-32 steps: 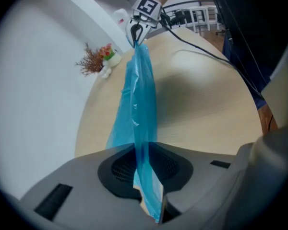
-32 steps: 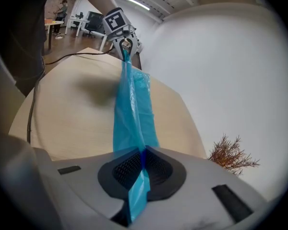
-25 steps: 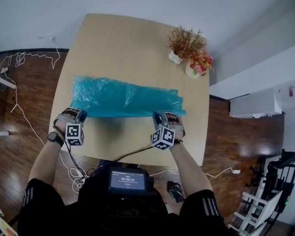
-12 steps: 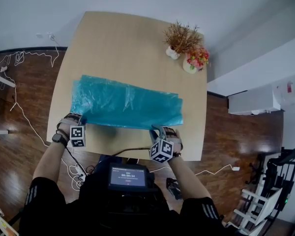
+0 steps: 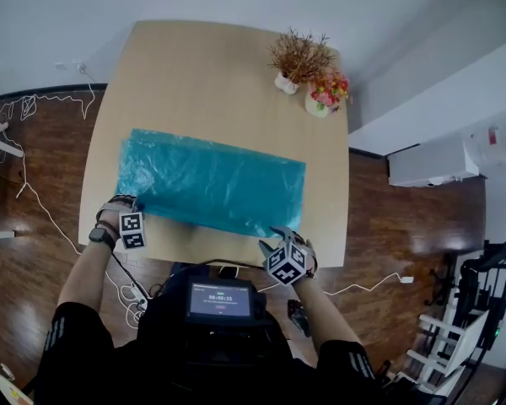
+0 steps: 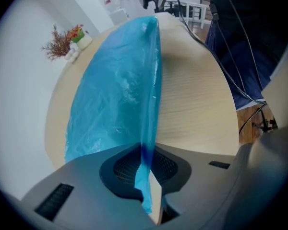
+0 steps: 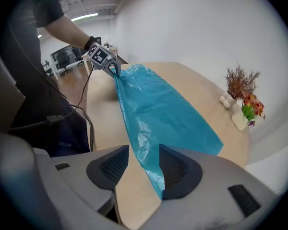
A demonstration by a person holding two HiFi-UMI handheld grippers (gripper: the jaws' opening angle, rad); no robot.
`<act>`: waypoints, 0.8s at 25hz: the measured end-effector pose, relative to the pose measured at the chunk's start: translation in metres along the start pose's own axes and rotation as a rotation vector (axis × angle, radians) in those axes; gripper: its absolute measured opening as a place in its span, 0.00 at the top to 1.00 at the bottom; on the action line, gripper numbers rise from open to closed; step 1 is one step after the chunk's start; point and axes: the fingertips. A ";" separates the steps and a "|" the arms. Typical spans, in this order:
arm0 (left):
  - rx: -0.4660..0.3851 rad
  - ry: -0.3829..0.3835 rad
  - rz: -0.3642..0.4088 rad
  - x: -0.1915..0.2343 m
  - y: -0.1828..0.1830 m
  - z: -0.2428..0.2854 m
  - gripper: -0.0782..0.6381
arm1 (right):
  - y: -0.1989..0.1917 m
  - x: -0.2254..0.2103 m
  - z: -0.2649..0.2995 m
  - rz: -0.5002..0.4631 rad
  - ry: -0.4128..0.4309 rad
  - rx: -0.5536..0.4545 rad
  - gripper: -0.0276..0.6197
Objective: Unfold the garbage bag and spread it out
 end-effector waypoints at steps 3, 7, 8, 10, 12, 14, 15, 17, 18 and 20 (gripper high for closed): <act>-0.002 -0.020 -0.014 -0.001 0.001 0.000 0.83 | 0.002 0.000 -0.013 0.122 0.029 -0.057 0.61; -0.002 -0.023 -0.032 0.002 0.000 -0.001 0.75 | 0.009 -0.036 -0.021 0.159 -0.022 -0.086 0.61; 0.008 -0.030 -0.035 0.003 -0.002 -0.004 0.71 | 0.006 -0.044 -0.015 0.156 -0.030 -0.073 0.61; 0.018 -0.038 -0.048 0.005 -0.005 -0.014 0.71 | -0.002 -0.059 0.001 0.155 -0.031 -0.039 0.61; -0.003 -0.028 -0.079 0.009 -0.007 -0.024 0.71 | -0.010 -0.065 0.019 0.157 -0.010 0.001 0.61; -0.052 0.001 -0.134 0.017 -0.008 -0.029 0.71 | -0.019 -0.065 0.034 0.156 0.019 0.039 0.61; -0.069 0.014 -0.159 0.021 -0.010 -0.032 0.71 | -0.024 -0.064 0.040 0.154 0.030 0.056 0.61; -0.078 0.025 -0.201 0.026 -0.019 -0.043 0.71 | -0.033 -0.059 0.052 0.157 0.054 0.085 0.61; -0.079 0.028 -0.222 0.029 -0.024 -0.049 0.71 | -0.038 -0.055 0.057 0.163 0.067 0.101 0.61; -0.095 0.037 -0.268 0.037 -0.029 -0.065 0.71 | -0.046 -0.047 0.065 0.175 0.090 0.124 0.61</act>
Point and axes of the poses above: the fingertips, and each gripper's own axes: z forward along the fingers, x to its left, y out of its top, and after that the axes turned 14 degrees about -z, right-handed
